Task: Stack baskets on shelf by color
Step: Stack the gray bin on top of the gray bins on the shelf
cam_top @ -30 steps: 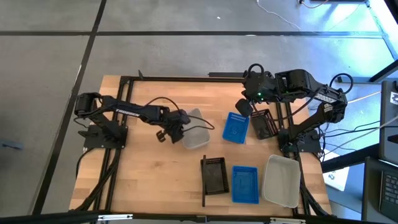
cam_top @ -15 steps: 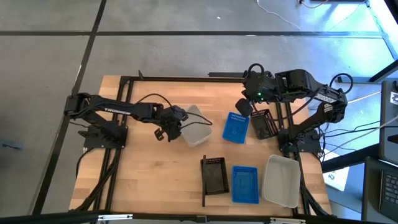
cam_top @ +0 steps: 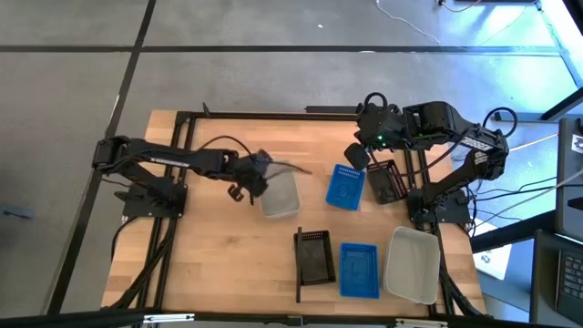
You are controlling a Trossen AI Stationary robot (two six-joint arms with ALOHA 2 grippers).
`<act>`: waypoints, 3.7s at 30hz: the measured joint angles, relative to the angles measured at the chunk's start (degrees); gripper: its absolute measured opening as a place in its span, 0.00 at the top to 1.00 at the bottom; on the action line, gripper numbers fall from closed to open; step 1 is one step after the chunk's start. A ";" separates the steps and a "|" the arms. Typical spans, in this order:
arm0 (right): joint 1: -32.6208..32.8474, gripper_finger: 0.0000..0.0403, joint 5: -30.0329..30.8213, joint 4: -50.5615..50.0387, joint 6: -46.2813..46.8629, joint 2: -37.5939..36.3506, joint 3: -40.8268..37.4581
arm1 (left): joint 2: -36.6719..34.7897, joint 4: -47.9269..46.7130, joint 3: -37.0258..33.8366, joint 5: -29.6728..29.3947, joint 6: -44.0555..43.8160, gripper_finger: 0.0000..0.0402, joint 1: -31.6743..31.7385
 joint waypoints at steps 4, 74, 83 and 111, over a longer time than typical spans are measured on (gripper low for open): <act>0.00 1.00 0.00 0.06 -0.52 0.00 0.00 | -5.06 -5.87 3.33 -2.96 -9.23 0.91 1.76; -11.50 0.73 -38.62 20.97 14.18 42.59 0.00 | -32.17 -12.66 5.26 -4.83 -39.22 0.91 5.16; -11.50 0.86 -38.60 21.59 5.79 45.40 0.00 | -32.14 -12.64 5.26 -4.83 -39.21 0.91 5.16; -11.63 1.00 -20.34 -3.83 15.37 21.38 12.13 | -32.14 -12.60 5.25 -4.86 -37.64 0.91 5.17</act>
